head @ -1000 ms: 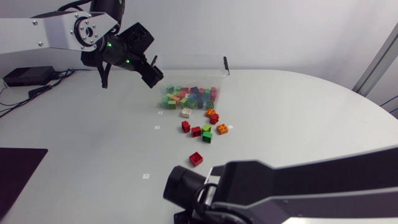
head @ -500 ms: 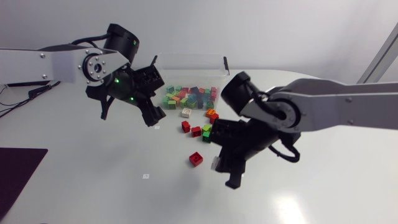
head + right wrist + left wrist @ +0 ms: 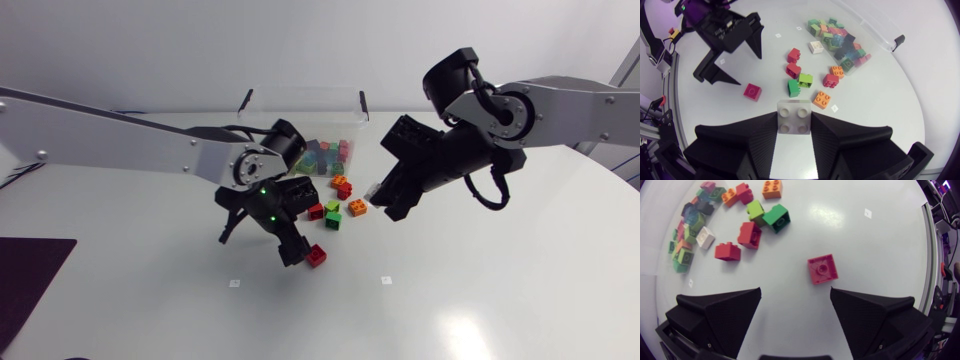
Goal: Place the duplo bricks in the container
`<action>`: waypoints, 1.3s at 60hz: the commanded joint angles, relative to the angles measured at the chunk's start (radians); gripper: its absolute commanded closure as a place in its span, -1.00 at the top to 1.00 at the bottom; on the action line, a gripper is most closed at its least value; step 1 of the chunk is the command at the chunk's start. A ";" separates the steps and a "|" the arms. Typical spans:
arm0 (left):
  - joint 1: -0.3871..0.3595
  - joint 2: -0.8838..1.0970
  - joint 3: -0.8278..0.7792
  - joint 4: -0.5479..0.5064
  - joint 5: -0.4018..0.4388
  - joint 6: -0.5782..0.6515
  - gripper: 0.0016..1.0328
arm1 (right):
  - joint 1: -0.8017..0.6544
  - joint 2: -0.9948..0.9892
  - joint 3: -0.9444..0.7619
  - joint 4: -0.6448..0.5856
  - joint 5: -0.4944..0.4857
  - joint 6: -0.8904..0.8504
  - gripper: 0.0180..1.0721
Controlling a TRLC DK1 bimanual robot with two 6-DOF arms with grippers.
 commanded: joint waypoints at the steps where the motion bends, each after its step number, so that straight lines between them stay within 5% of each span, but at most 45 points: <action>1: -0.028 0.069 0.071 -0.033 0.006 -0.089 0.77 | -0.014 0.018 0.025 0.009 -0.012 0.019 -0.48; 36: -0.118 0.221 0.235 -0.210 -0.081 -0.284 0.60 | -0.054 -0.011 0.082 -0.011 -0.061 0.039 -0.48; 58: -0.113 0.226 0.254 -0.196 -0.086 -0.319 0.38 | -0.068 0.041 0.180 0.004 -0.061 0.094 -0.48; 69: -0.118 0.240 0.252 -0.185 -0.086 -0.333 0.00 | -0.103 0.124 0.266 0.038 -0.061 0.145 -0.48; 78: -0.115 0.236 0.229 -0.182 -0.086 -0.325 -0.61 | -0.122 0.202 0.340 0.073 -0.070 0.200 -0.48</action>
